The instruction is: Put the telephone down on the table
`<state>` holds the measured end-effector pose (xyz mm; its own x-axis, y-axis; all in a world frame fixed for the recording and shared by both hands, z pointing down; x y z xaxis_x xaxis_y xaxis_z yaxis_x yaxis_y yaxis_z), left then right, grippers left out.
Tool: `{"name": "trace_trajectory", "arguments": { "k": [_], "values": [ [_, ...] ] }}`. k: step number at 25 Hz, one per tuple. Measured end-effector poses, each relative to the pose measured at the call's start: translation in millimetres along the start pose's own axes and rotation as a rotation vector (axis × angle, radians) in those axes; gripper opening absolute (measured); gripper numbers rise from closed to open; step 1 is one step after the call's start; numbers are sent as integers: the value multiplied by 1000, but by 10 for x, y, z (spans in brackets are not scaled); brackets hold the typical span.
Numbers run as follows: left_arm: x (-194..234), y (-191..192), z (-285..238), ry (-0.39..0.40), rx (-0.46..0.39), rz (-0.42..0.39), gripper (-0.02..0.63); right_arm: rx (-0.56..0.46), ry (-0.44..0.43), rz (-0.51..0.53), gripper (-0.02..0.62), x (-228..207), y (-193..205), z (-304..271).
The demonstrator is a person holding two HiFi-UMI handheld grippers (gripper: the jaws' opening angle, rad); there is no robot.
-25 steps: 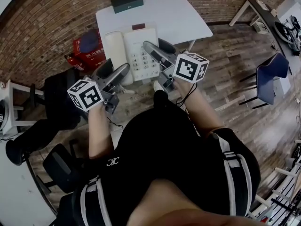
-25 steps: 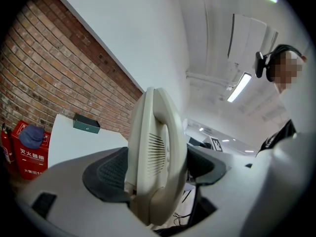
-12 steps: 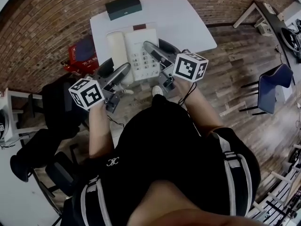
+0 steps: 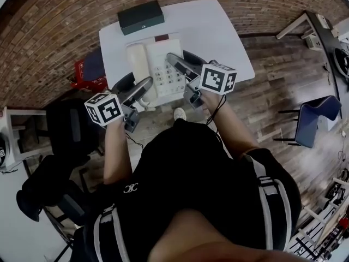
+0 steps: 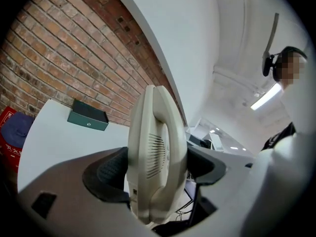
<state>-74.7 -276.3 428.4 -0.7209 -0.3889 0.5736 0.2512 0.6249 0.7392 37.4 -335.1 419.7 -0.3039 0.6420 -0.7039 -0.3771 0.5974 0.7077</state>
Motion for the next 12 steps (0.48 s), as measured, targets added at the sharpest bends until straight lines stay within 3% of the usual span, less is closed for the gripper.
{"name": "trace_trajectory", "arguments": {
  "k": [7,12],
  "values": [
    [496,-55,-601,-58,67,98,371,86,8,-69,221,-761,-101,-327],
    [932,-40,-979,-83,117,185,371,139,30,-138,221,-1340,45,-564]
  ]
}}
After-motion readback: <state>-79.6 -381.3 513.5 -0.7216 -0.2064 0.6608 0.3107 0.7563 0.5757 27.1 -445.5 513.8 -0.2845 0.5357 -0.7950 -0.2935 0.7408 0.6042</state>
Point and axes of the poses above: the fingertips, and each gripper's own axes: z backward along the fingers, x to its left, y out of its underside, the point moved 1 cm from there along z, backward along the fingers, and after that the axes turned 12 degrees about -y, right-handed, at the moved point
